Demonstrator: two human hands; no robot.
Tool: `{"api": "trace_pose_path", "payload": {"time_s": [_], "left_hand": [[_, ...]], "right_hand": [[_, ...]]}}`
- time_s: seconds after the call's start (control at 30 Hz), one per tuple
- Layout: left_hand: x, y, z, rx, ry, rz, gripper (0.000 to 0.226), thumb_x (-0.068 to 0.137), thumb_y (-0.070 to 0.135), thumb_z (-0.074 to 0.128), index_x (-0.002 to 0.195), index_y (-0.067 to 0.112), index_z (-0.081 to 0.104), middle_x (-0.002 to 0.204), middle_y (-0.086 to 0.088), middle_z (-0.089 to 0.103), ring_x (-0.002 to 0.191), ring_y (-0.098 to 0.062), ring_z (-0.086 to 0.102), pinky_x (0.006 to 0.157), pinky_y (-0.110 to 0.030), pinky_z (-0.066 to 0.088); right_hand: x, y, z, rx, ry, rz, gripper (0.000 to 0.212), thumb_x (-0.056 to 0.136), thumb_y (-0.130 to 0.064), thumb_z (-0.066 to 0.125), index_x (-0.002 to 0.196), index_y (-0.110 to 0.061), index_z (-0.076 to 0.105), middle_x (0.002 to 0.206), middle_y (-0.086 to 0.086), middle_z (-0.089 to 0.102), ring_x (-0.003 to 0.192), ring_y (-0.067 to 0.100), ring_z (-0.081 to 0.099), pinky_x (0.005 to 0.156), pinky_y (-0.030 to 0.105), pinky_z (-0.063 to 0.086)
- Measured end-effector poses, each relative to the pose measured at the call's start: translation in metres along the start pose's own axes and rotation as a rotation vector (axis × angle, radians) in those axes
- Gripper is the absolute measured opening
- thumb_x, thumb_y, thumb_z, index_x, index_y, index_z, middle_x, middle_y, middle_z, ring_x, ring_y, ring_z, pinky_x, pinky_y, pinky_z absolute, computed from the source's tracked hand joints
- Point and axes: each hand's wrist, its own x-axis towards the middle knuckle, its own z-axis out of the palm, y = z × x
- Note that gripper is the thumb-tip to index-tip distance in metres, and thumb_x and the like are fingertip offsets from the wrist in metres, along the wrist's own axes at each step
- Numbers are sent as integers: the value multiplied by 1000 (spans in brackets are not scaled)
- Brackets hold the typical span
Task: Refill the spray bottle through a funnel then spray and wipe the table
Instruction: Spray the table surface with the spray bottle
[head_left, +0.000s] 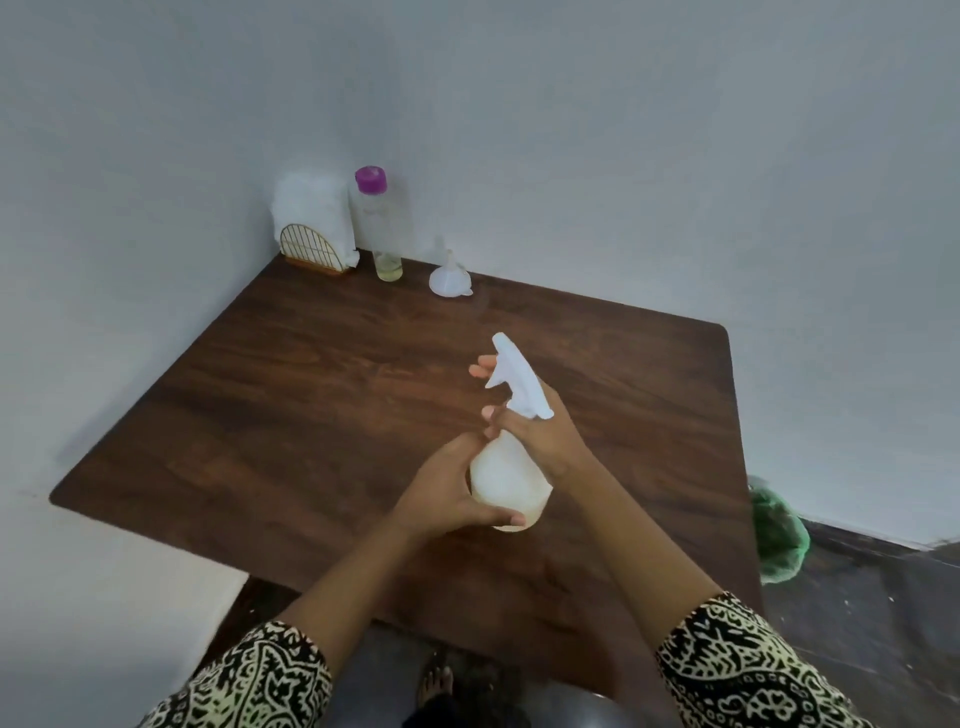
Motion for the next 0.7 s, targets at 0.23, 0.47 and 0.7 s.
{"api": "trace_pose_path", "payload": {"time_s": [0.23,0.47,0.7], "left_hand": [[-45,-6,57,146,87,-174,93,54,91,51,135,45,44,142,17,45,136,-12,35,114,-43,25],[-58,-35,102,528,157,-581,83,91,66,33,154,28,-5,162,-7,-15,148,-27,-16,116,-54,-5],[-56,-35,105,570,154,-597,80,93,66,29,154,28,-7,161,-7,-18,147,-27,-18,116,-53,-7]], "right_hand": [[-85,17,-63,-57,-44,203,38,77,-9,54,113,-18,63,117,-6,65,86,31,66,63,31,55],[-158,41,-112,-187,-139,336,28,81,-12,56,106,-18,68,103,-2,70,55,20,63,59,31,56],[-177,54,-123,-419,-95,454,11,92,-22,60,95,-16,69,69,1,69,47,17,60,57,21,53]]}}
